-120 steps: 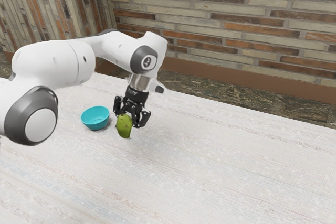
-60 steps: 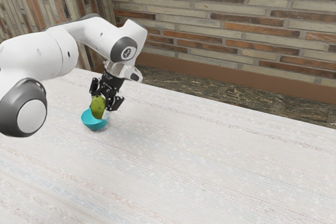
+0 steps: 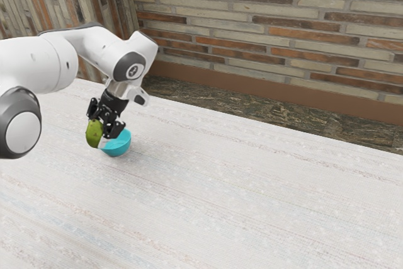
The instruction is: Place the pear in the bowl.
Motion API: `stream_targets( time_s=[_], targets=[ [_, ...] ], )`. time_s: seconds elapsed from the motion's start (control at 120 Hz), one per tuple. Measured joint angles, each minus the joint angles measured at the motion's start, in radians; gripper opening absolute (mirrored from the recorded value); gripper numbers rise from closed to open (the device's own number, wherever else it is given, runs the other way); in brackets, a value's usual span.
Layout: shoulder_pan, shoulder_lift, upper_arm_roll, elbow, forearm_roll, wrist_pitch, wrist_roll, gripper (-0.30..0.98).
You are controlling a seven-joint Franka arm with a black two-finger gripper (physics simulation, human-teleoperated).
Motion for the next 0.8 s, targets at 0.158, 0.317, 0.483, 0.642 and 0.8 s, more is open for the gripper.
stream_targets(
  time_s=[0.158, 0.317, 0.483, 0.642, 0.8],
  targets=[
    [0.005, 0.001, 0.010, -0.001, 0.019, 0.018, 0.024, 0.38],
    [0.013, 0.006, 0.037, -0.001, 0.029, 0.038, 0.051, 0.38],
    [0.024, 0.012, 0.044, 0.005, 0.032, 0.060, 0.076, 0.35],
    [0.029, 0.023, 0.040, 0.025, 0.029, 0.077, 0.095, 0.32],
    [0.028, 0.060, 0.019, 0.086, 0.024, 0.089, 0.109, 0.30]
  ],
)
